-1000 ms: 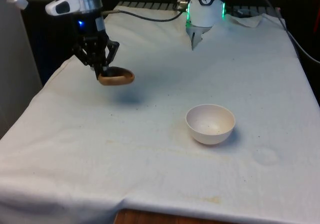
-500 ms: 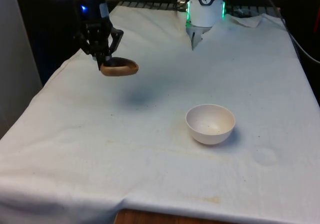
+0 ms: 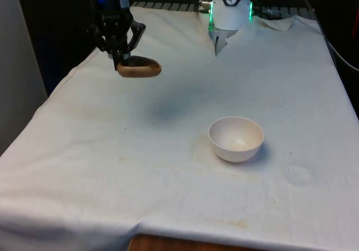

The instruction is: Pour the coffee beans from the cup into the bowl.

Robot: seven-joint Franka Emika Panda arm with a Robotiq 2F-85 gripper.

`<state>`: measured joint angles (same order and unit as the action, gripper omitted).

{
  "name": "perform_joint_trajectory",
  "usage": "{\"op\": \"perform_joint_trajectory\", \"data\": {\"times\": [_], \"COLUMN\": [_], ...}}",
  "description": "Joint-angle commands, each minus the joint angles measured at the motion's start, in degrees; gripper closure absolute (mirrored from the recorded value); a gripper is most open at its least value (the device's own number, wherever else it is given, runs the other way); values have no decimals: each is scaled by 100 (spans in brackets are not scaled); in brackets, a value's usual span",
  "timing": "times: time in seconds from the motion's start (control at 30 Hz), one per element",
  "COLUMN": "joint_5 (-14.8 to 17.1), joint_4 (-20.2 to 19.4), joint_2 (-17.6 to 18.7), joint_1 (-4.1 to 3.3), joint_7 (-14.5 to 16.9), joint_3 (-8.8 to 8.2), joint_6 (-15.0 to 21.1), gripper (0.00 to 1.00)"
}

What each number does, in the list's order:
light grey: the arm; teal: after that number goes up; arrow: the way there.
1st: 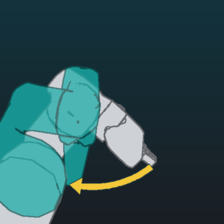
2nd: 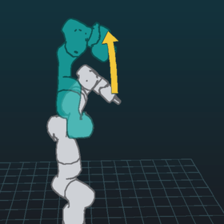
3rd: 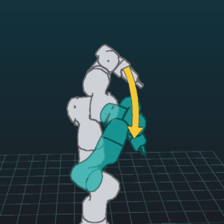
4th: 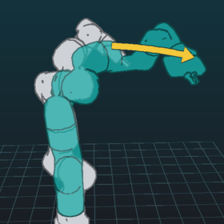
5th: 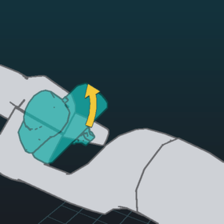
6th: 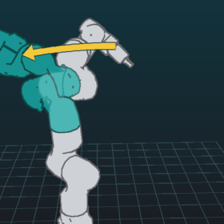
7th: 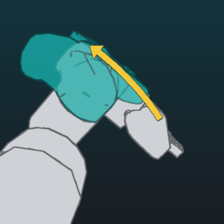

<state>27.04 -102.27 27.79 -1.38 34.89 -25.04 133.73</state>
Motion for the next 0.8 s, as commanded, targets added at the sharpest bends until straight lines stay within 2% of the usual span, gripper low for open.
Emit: {"op": "perform_joint_trajectory", "data": {"times": [0.0, 0.23, 0.27, 0.3, 0.5, 0.53, 0.57, 0.77], "joint_5": [-97, -269, -212, -281, -441, -361, -481, -791], "joint_4": [-17, 17, 23, 23, 86, 86, 97, 132], "joint_2": [-46, -120, -103, -120, -115, -109, -115, -103], "joint_1": [-69, -138, -97, -149, -201, -143, -206, -264], "joint_7": [-120, -453, -384, -481, -751, -647, -796, -1083], "joint_3": [-46, 29, 69, 34, 86, 132, 97, 160], "joint_6": [-6, -17, 0, -17, -17, 0, -17, -11], "gripper": [100, 100, 100, 100, 100, 100, 100, 100]}}
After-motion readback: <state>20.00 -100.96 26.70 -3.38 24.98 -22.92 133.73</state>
